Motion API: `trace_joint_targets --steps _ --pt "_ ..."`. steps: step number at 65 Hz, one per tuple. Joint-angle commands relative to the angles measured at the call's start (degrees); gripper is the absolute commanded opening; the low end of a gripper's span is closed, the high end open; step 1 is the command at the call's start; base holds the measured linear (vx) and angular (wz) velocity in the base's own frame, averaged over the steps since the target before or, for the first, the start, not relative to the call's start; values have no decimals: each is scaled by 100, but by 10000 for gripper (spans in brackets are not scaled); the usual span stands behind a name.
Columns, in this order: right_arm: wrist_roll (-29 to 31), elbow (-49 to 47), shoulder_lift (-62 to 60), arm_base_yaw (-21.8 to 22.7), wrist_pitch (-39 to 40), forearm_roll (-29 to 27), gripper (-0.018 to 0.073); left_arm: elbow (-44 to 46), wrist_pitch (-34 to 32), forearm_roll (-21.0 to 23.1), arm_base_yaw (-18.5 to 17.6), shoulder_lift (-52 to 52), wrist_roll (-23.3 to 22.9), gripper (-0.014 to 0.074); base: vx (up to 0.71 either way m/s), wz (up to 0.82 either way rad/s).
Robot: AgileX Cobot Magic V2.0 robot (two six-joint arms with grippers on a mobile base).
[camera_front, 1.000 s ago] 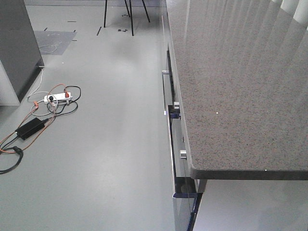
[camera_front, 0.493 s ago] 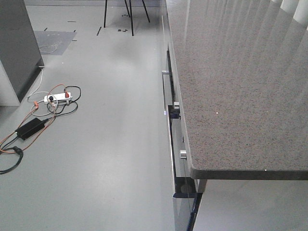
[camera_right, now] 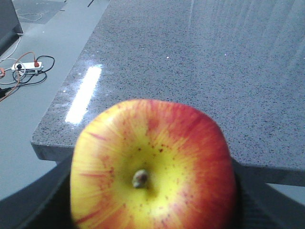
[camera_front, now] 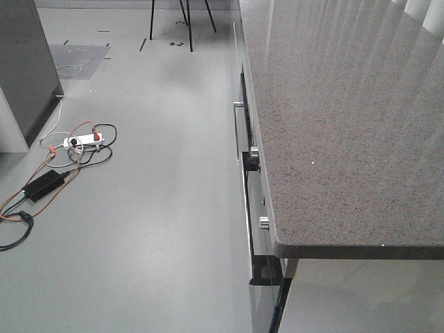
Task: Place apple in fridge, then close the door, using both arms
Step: 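Hold the apple raised in the right gripper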
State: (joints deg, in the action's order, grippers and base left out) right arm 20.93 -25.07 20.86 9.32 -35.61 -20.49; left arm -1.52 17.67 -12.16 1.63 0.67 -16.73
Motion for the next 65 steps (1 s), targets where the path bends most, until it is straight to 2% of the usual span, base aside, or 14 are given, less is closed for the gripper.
trace_joint_targets --steps 1,20,65 --pt "47 -156 9 -90 402 -52 30 -115 -364 17 -19 77 -55 -5 0 0" --pt "47 -156 9 -172 742 -18 30 -115 -364 17 -19 77 -55 -5 0 0" --pt "42 -156 9 -172 722 -68 30 -115 -364 17 -19 77 -55 -5 0 0"
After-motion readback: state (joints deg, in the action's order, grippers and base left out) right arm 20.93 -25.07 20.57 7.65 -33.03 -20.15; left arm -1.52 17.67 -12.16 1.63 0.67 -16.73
